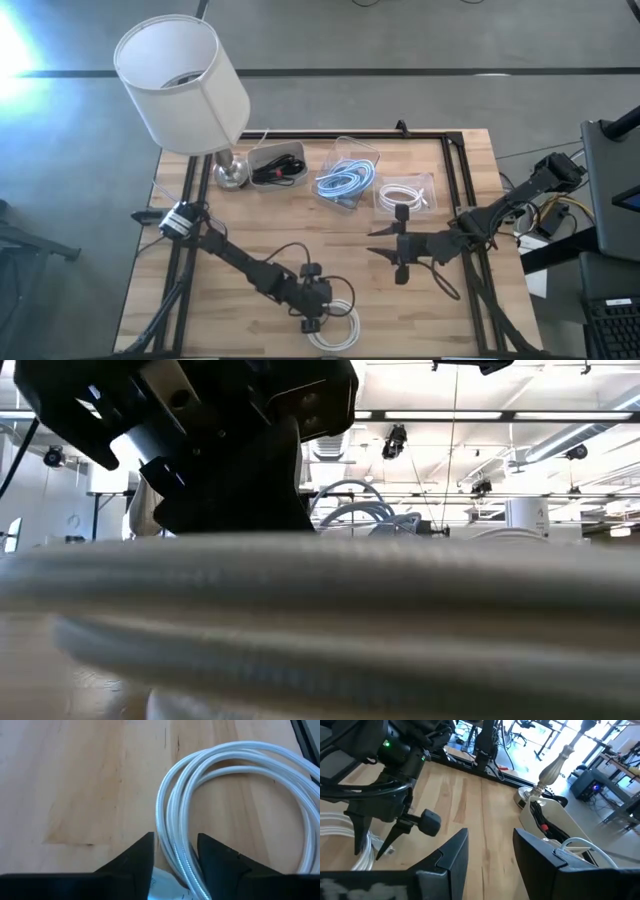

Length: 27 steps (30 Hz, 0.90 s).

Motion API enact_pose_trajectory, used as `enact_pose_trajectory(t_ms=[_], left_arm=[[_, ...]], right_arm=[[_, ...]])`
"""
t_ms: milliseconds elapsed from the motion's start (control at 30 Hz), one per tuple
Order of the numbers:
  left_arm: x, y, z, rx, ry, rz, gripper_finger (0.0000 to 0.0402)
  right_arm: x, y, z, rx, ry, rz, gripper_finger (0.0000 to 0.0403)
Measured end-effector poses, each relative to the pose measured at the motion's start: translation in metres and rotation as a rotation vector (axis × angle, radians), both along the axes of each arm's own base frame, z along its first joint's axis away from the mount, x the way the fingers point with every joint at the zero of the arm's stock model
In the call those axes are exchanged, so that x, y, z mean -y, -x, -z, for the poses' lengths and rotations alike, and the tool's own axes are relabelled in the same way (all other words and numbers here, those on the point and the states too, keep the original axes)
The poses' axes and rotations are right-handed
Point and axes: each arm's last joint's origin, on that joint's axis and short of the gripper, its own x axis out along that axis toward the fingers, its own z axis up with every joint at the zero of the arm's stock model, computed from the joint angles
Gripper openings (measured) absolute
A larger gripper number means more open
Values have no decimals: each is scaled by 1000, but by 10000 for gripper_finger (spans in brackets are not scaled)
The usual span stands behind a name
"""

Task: Pick & Place USB Port
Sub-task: Put the white USB cable into the right transparent bin

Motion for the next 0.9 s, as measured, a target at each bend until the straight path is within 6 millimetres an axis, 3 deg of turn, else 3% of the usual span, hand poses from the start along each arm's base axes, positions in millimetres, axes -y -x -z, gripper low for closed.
enact_pose_trajectory(t_ms=[367, 600, 900], left_arm=[[-10, -1, 2, 34, -163, -49, 18], [-17, -3, -2, 96, -366, -154, 22], [-19, -15, -42, 233, -757, -305, 21]], right_arm=[[0, 0, 0, 4, -7, 2, 150], [0, 0, 0, 20, -133, 43, 148], [-4, -6, 10, 0, -234, 89, 146]])
